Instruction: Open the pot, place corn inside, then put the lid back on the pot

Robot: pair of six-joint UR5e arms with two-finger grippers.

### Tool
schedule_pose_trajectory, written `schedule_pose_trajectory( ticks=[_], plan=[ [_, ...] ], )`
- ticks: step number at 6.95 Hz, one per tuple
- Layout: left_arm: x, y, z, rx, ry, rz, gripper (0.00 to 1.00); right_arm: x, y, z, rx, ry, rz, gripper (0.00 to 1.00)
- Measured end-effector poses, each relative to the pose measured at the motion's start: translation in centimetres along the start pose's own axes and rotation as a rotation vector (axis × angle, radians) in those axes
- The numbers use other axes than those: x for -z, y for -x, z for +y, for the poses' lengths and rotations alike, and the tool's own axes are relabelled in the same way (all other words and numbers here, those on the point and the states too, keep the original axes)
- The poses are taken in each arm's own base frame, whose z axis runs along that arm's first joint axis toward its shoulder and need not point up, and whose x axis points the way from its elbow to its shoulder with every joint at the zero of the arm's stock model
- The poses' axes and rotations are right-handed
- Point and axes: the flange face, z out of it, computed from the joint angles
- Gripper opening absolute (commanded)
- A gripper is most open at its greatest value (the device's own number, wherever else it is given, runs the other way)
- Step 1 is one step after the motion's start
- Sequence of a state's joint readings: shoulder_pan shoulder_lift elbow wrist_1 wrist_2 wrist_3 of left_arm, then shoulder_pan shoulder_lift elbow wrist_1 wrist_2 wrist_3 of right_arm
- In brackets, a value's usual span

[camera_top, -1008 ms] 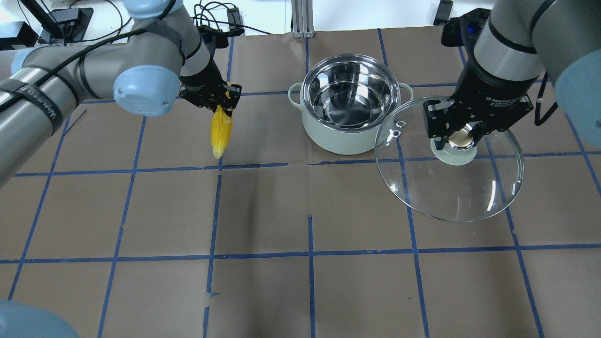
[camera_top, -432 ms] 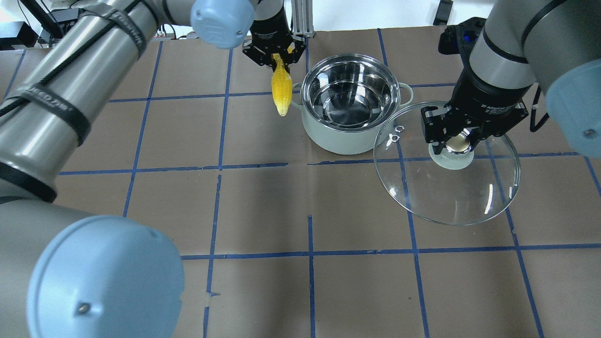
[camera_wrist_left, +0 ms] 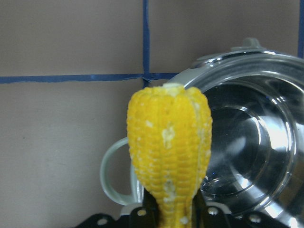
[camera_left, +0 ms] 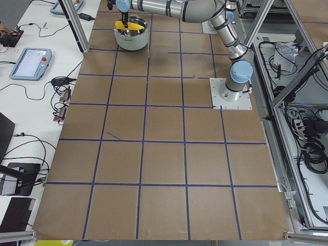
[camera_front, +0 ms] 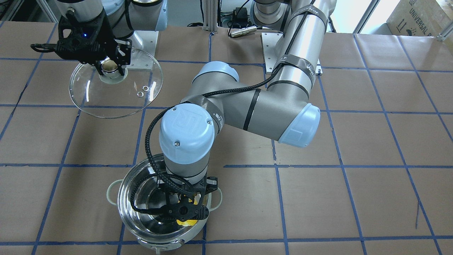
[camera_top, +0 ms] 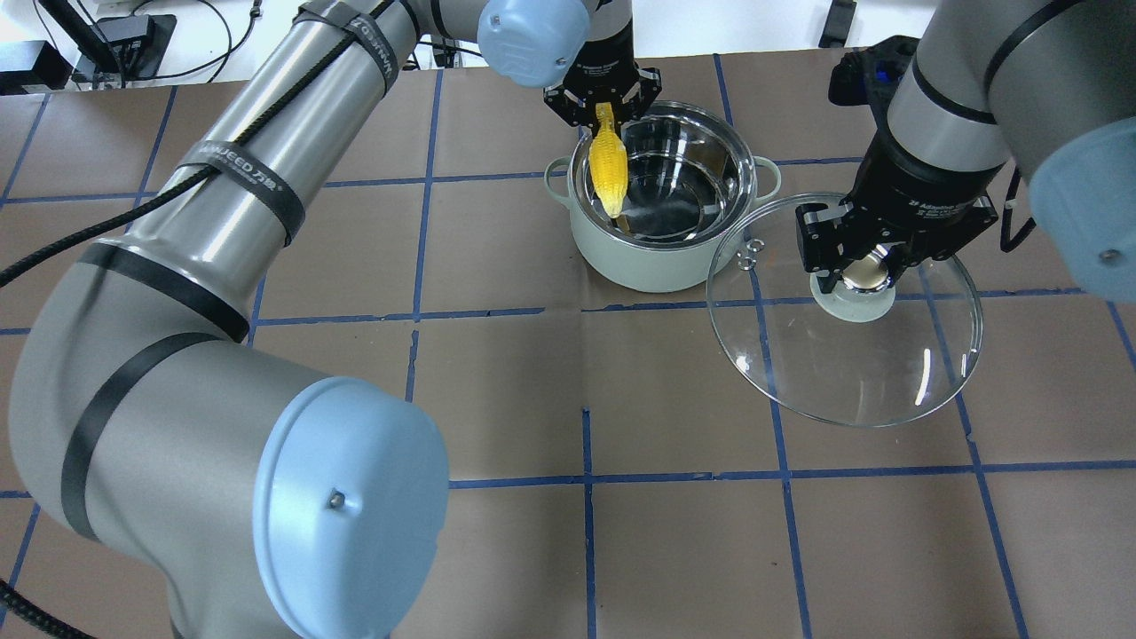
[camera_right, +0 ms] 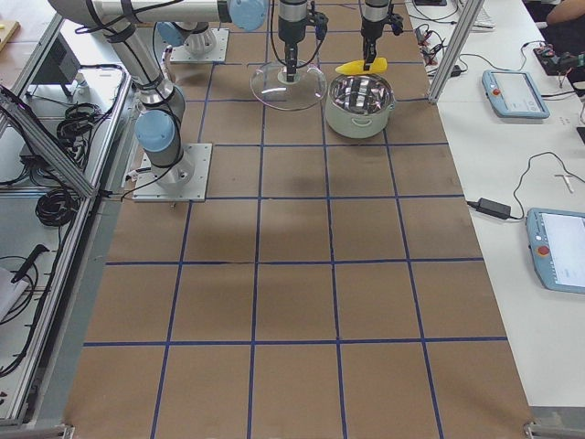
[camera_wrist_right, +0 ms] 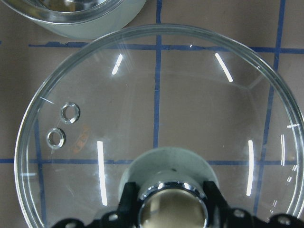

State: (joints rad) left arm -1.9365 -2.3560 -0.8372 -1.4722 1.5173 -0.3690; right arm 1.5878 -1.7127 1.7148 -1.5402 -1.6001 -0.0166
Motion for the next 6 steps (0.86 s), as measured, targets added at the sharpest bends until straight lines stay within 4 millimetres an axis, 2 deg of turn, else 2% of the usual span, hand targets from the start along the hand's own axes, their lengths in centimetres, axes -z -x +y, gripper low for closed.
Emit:
schedule_pose_trajectory(
  ticks=[1,2,3,4,6],
  plan=[
    [-0.7,-0.9,0.1,-0.002,0.004,0.001,0.27,-0.2,0.0,0.1,0.001,0.000,0.000,0.10],
    [-1.3,-1.6,0.2,-0.007,0.007,0.003,0.51,-0.6,0.1,0.3,0.001,0.000,-0.002,0.10],
    [-1.8,-2.2,0.4,-0.014,0.009,0.005,0.65,-1.0,0.0,0.6,0.000,-0.002,-0.002,0.10],
    [-2.1,-2.6,0.4,-0.021,0.008,0.004,1.00,-1.3,-0.1,0.6,-0.002,-0.006,-0.001,0.11],
    [-3.5,-2.9,0.1,-0.026,0.006,0.002,1.00,-1.1,-0.2,0.4,-0.004,-0.015,0.001,0.11]
  ],
)
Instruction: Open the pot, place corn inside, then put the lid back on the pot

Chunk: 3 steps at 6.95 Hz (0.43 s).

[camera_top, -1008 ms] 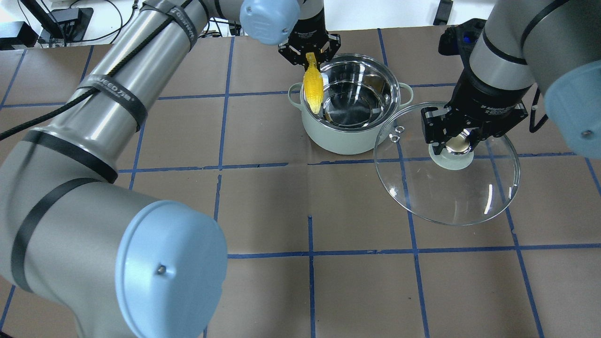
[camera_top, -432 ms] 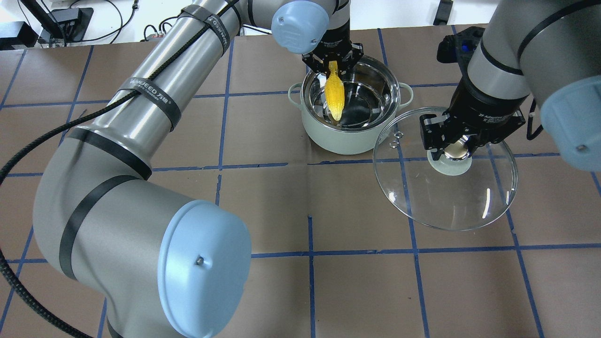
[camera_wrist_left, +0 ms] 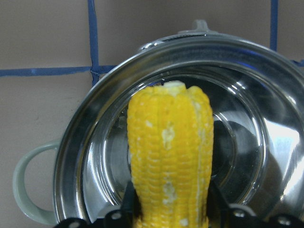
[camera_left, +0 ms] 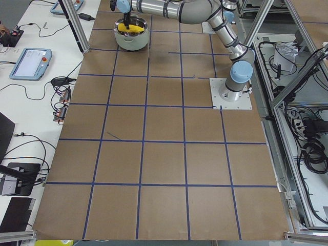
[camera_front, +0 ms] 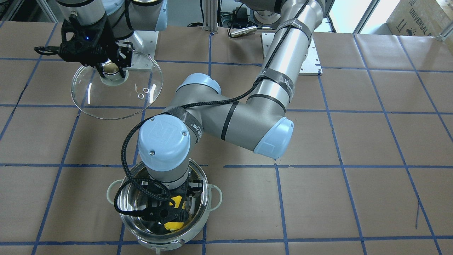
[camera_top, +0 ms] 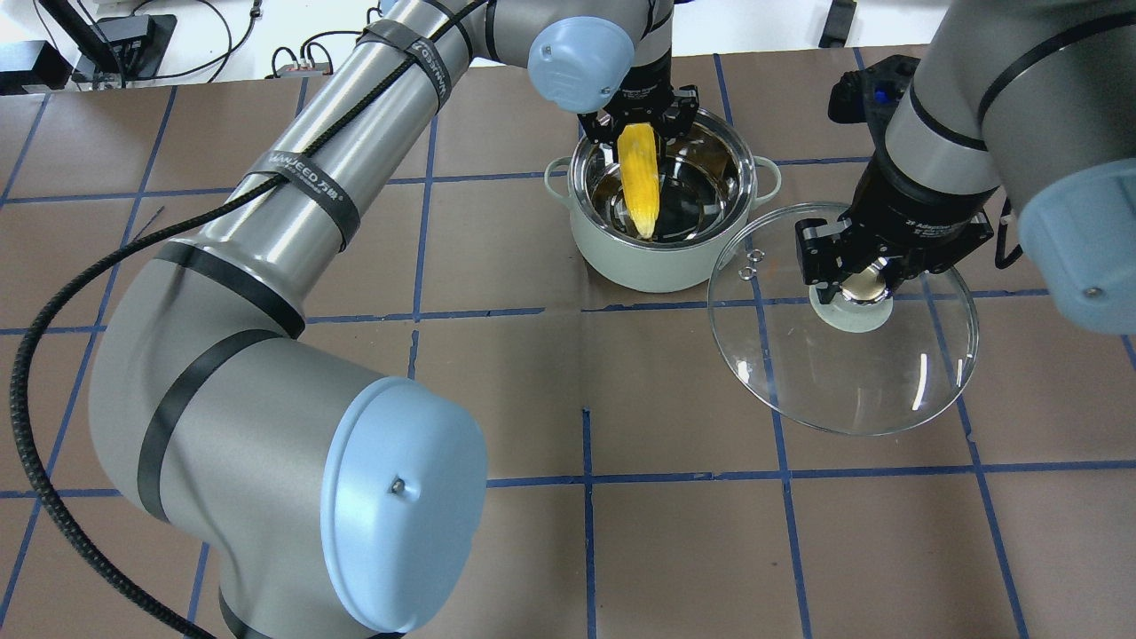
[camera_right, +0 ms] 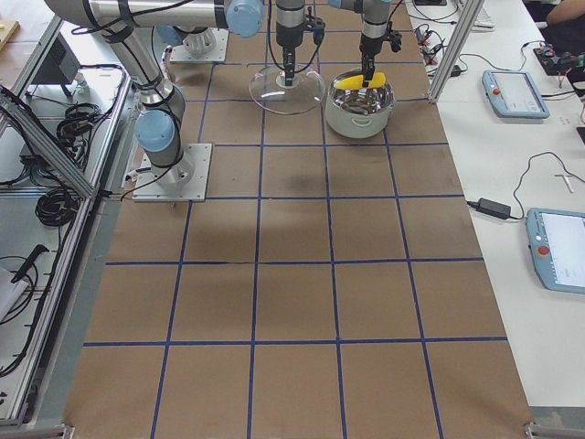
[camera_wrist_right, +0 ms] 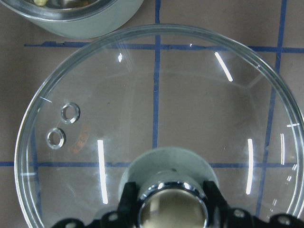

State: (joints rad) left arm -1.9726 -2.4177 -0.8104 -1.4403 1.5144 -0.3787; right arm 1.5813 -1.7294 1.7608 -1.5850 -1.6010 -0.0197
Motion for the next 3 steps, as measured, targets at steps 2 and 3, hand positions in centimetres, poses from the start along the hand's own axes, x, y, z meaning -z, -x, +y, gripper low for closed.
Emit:
schedule_pose_trajectory(
  ticks=[2,3],
  plan=[
    [-0.70,0.00,-0.20,-0.004,0.003,0.004,1.00,0.15,-0.05,-0.07,-0.001,-0.004,0.000,0.11],
    [-0.14,0.57,-0.31,-0.012,0.001,0.004,1.00,0.09,-0.08,-0.15,-0.001,-0.003,0.000,0.11]
  ],
)
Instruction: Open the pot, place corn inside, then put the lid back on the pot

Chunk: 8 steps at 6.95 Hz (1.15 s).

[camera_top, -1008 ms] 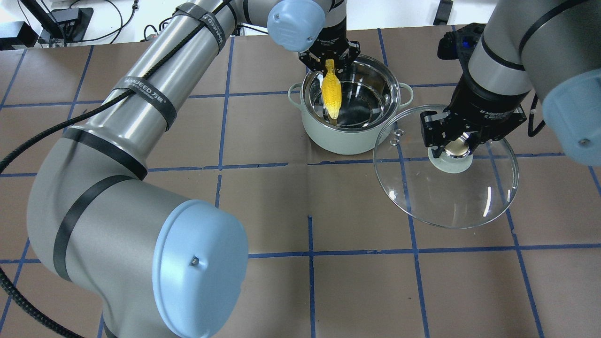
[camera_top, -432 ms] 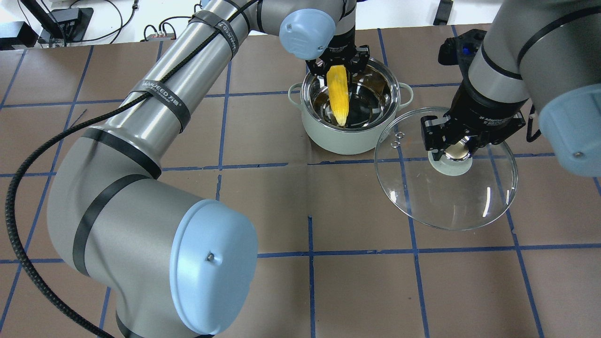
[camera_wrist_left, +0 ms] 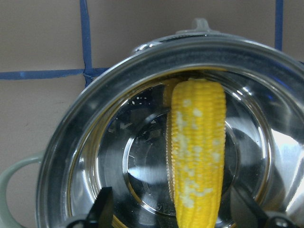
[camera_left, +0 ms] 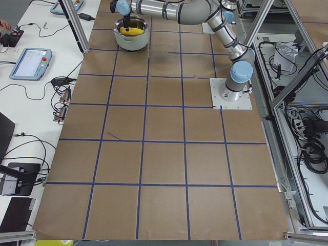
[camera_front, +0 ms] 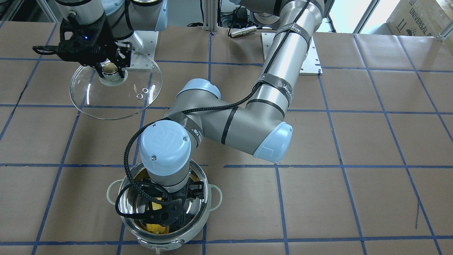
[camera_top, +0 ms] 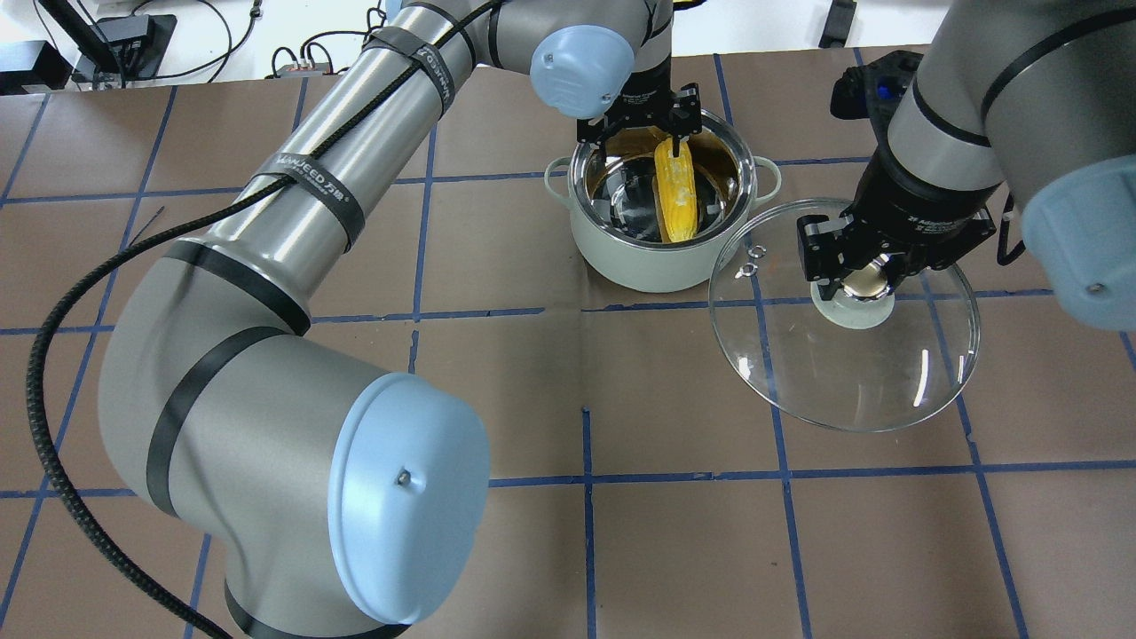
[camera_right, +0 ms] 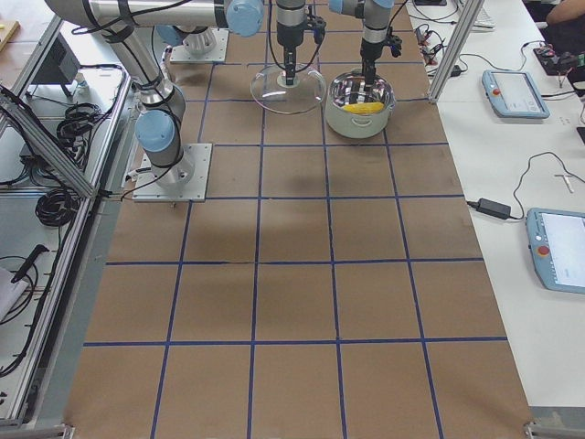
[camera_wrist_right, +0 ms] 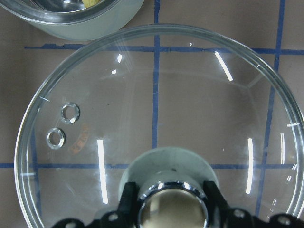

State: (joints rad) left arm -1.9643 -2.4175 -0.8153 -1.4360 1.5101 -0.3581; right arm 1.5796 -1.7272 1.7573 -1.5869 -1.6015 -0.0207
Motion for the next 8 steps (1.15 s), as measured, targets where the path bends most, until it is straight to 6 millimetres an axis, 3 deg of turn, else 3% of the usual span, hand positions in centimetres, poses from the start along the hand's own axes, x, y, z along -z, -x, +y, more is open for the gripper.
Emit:
schedule_pose_trajectory(
  ticks=[2,5,6,8],
  plan=[
    [2.8,3.5,-0.4,-0.016,0.013,-0.013,1.00,0.2,-0.1,-0.4,0.004,-0.015,0.000,0.11],
    [9.8,12.8,0.9,-0.024,0.080,-0.080,0.99,1.0,-0.6,-1.0,0.002,-0.033,0.001,0.11],
    [11.5,15.8,2.8,-0.008,0.094,-0.100,0.99,1.7,-1.3,-1.8,-0.011,-0.043,0.000,0.11],
    [14.8,22.7,8.5,0.009,0.116,-0.104,0.99,2.7,-2.0,-4.0,-0.023,-0.051,-0.007,0.11]
  ],
)
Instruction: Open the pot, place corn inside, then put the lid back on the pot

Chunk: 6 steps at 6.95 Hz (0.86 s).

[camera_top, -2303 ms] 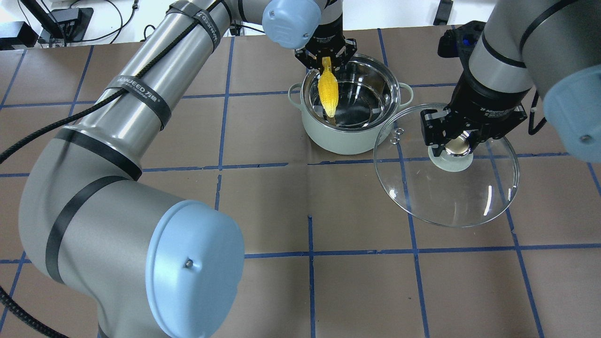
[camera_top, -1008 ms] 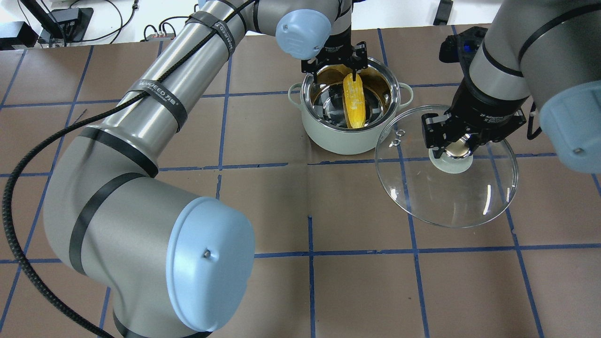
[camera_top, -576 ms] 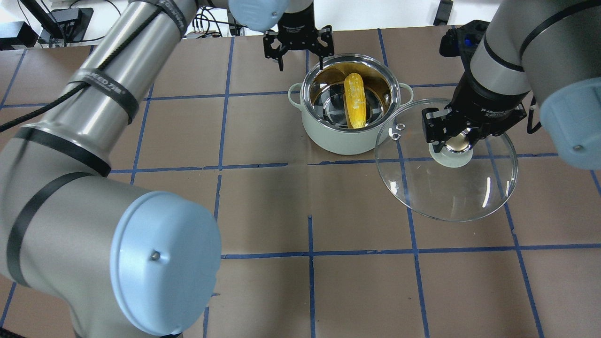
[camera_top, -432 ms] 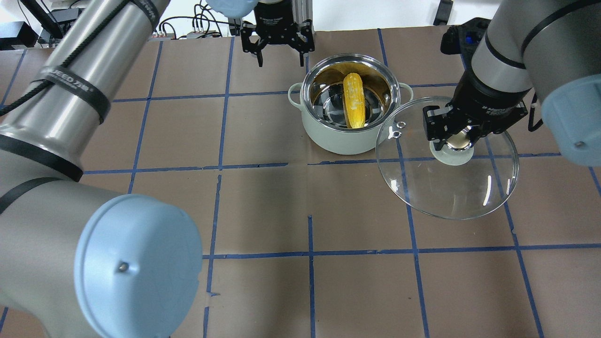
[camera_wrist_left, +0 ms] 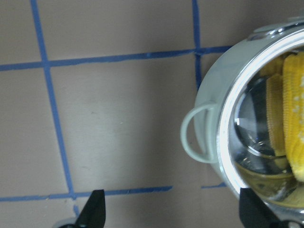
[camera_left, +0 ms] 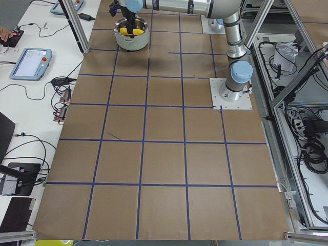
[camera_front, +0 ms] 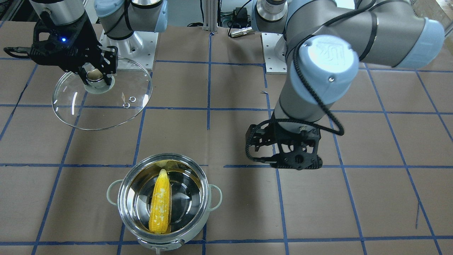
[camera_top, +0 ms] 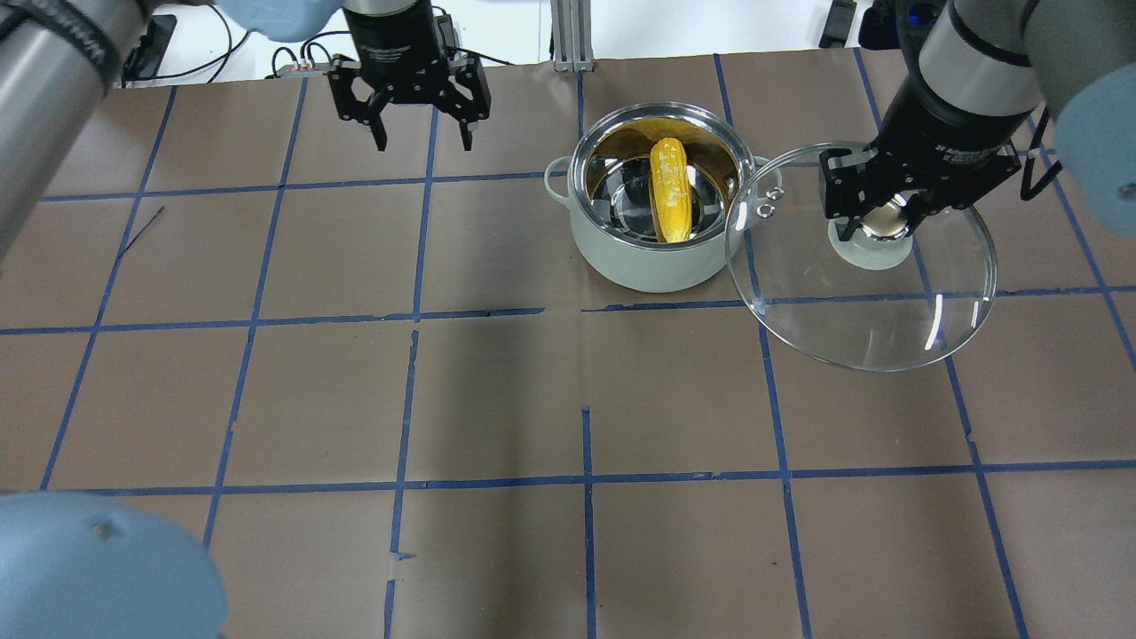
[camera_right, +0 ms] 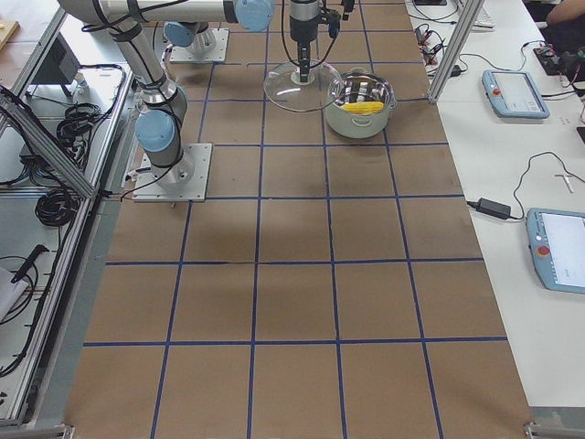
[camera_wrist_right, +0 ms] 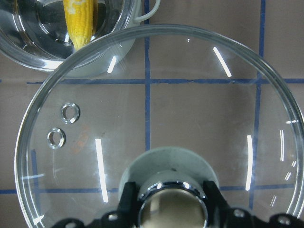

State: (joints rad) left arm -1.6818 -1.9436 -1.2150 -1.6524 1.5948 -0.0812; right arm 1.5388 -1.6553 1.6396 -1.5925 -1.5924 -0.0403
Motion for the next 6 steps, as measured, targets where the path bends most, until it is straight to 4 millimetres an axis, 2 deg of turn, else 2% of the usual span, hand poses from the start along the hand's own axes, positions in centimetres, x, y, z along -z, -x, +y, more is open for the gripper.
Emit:
schedule_pose_trajectory(
  ticks=[1,2,3,4,6],
  plan=[
    [1.3,3.0,3.3,-0.002,-0.012,0.006,1.00,-0.3,0.1,-1.0,-0.002,0.004,-0.004,0.11],
    [3.1,5.1,6.4,0.011,-0.040,0.008,1.00,-1.0,0.5,-2.5,-0.006,0.009,-0.006,0.11],
    [5.0,6.1,9.0,0.022,-0.071,0.006,1.00,-2.1,1.4,-4.9,-0.006,0.009,-0.008,0.11],
    [6.1,6.4,10.4,0.027,-0.090,0.005,1.00,-3.1,2.8,-7.6,0.003,0.008,-0.009,0.11],
    [5.8,6.6,11.3,0.027,-0.091,0.008,1.00,-5.3,6.1,-12.7,0.030,-0.008,-0.011,0.11]
  ],
)
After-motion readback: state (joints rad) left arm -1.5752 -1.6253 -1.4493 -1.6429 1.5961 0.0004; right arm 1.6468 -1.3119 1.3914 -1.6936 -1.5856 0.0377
